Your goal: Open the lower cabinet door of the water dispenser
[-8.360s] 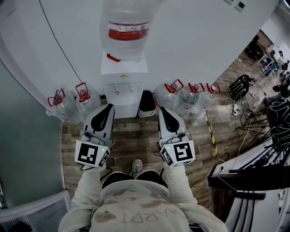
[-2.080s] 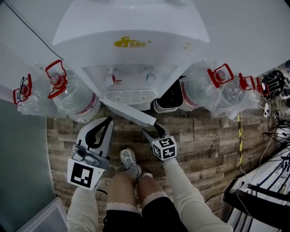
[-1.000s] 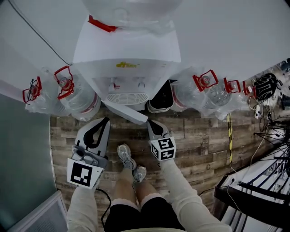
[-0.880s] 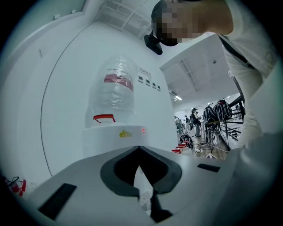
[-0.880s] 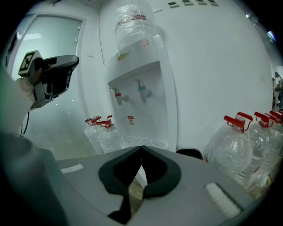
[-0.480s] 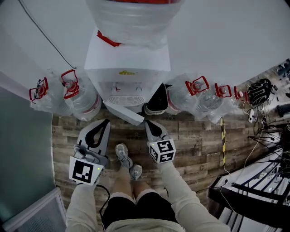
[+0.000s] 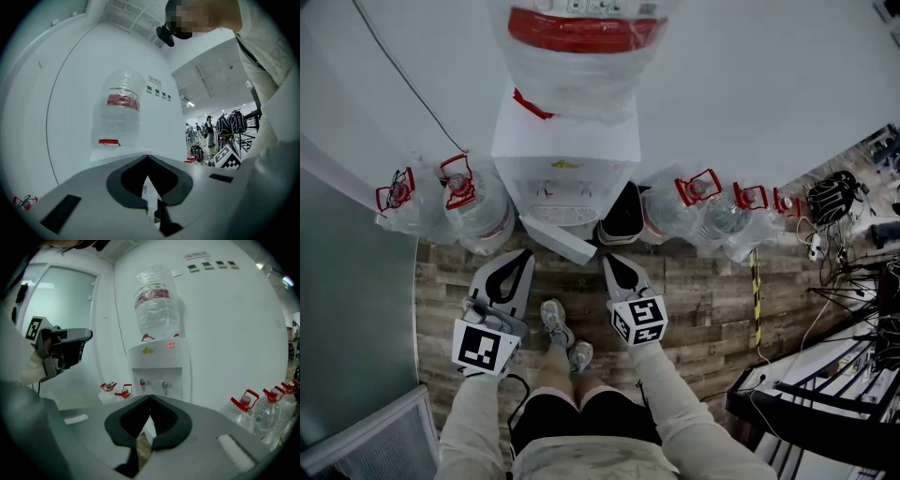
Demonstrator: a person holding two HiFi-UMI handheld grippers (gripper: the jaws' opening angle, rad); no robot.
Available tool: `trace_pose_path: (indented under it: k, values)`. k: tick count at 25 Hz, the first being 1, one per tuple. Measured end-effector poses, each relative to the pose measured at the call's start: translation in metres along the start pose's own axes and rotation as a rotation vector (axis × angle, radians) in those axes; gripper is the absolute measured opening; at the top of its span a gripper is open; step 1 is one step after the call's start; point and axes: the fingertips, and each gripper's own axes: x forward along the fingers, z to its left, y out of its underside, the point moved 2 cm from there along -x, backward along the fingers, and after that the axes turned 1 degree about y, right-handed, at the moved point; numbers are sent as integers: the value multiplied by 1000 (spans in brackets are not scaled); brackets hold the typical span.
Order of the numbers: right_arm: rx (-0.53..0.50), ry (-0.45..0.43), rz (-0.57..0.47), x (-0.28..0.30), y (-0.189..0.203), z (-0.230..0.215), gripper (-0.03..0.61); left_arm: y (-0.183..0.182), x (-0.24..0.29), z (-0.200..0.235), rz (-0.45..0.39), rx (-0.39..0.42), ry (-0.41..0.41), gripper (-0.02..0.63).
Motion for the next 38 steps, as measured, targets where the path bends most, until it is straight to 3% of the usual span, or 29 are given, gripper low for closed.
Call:
trace_pose_path:
  k: [22,38]
  values:
    - [-93,30,-125,-84,-134,32,9,-81,-28,-19,-28,14,-23,2]
    - [-162,-14,-235,-135,-198,70,8,-128,-53,-31,-85,32,-57,2]
